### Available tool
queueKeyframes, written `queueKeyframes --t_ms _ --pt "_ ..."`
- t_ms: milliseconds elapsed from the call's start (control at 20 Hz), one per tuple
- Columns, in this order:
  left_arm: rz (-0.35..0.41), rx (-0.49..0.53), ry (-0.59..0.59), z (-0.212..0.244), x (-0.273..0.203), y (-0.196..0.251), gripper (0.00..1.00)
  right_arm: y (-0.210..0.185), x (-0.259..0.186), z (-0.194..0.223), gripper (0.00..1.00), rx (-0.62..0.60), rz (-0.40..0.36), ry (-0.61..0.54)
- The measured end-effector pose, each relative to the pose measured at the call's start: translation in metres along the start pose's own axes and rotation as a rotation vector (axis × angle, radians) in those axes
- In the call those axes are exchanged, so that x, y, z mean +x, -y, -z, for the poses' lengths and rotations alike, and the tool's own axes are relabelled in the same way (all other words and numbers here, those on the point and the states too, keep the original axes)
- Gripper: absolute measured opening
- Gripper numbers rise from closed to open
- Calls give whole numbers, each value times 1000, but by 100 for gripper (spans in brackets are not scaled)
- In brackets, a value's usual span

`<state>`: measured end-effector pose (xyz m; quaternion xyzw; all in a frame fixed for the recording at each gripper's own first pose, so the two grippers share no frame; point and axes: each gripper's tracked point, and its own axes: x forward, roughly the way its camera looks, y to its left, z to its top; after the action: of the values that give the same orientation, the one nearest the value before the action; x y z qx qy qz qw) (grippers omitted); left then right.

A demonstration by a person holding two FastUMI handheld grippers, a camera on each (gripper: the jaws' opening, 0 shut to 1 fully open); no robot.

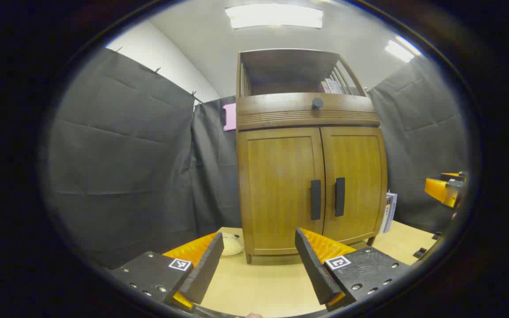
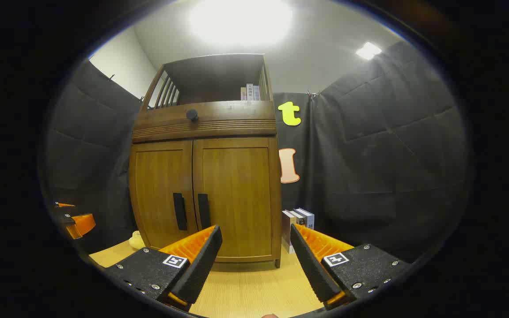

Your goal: Open the right door of the double-door shoe cabinet with the right hand, and open the left door with the left hand.

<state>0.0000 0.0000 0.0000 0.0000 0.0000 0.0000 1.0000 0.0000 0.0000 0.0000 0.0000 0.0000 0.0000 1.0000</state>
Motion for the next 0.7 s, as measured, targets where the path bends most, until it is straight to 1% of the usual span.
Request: queueKeyframes --t_ms 300,650,700 --pt "7 22 27 -8 1 3 100 0 0 -1 96 10 -11 -2" --pt "5 16 19 -4 -4 3 100 -2 2 0 96 14 -17 -12" --pt "1 14 18 -5 -3 1 93 -2 2 0 94 14 -21 -14"
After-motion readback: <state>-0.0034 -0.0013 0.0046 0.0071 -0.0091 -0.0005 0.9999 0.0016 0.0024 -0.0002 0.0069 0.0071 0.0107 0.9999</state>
